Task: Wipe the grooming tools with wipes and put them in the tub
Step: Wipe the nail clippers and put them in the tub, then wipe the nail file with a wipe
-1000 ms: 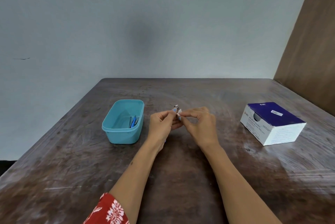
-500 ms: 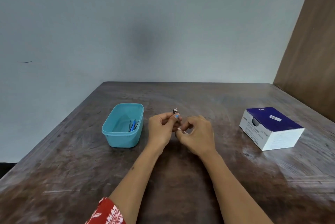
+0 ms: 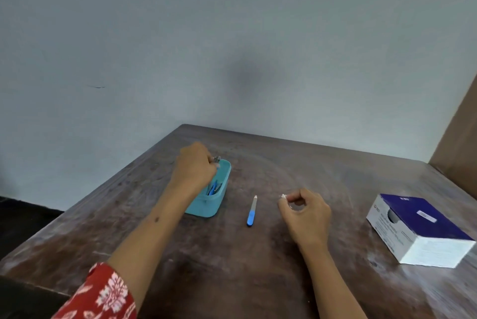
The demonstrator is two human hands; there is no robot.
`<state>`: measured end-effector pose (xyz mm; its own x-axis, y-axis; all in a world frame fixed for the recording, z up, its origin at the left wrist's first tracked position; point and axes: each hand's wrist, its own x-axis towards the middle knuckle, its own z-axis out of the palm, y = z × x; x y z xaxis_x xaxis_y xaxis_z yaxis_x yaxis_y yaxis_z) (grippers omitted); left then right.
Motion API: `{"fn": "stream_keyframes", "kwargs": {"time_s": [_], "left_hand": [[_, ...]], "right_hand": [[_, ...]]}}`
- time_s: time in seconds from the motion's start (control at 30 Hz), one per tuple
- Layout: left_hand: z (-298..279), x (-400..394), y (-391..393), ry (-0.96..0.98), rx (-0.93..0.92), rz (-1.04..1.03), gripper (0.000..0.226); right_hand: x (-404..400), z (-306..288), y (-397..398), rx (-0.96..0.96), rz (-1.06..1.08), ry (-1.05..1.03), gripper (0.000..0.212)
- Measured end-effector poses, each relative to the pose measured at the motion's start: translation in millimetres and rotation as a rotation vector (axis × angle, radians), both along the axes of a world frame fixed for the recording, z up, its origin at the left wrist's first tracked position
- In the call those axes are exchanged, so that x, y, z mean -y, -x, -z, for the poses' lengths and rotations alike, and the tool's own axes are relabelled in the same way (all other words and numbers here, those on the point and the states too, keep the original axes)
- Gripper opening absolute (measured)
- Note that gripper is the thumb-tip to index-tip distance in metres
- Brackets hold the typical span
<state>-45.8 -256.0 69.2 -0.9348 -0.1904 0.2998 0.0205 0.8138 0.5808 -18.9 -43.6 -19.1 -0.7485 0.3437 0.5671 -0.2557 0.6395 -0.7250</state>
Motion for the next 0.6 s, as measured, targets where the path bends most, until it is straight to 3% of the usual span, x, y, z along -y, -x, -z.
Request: {"fn": "stream_keyframes", "kwargs": {"time_s": [0.2, 0.37, 0.47, 0.6], "left_hand": [[2.1, -3.4, 9.1, 0.347, 0.294, -0.113, 0.017], [1.2, -6.7, 9.3, 0.411, 0.380, -0.110, 0.010], [-7.8, -7.4, 2.2, 0.420, 0.281, -0.114, 0.013], [-14.9, -30.3, -22.8, 0.451, -0.070, -0.039, 0.020]], "right_hand": [[-0.3, 0.0, 0.1, 0.034, -0.013, 0.028, 0.017], [-1.1, 1.4, 1.8, 0.047, -0.026, 0.033, 0.015], [-0.9, 1.8, 3.3, 0.059, -0.022, 0.059, 0.012], [-1.2, 1.5, 4.3, 0.043, -0.013, 0.102, 0.008]]}}
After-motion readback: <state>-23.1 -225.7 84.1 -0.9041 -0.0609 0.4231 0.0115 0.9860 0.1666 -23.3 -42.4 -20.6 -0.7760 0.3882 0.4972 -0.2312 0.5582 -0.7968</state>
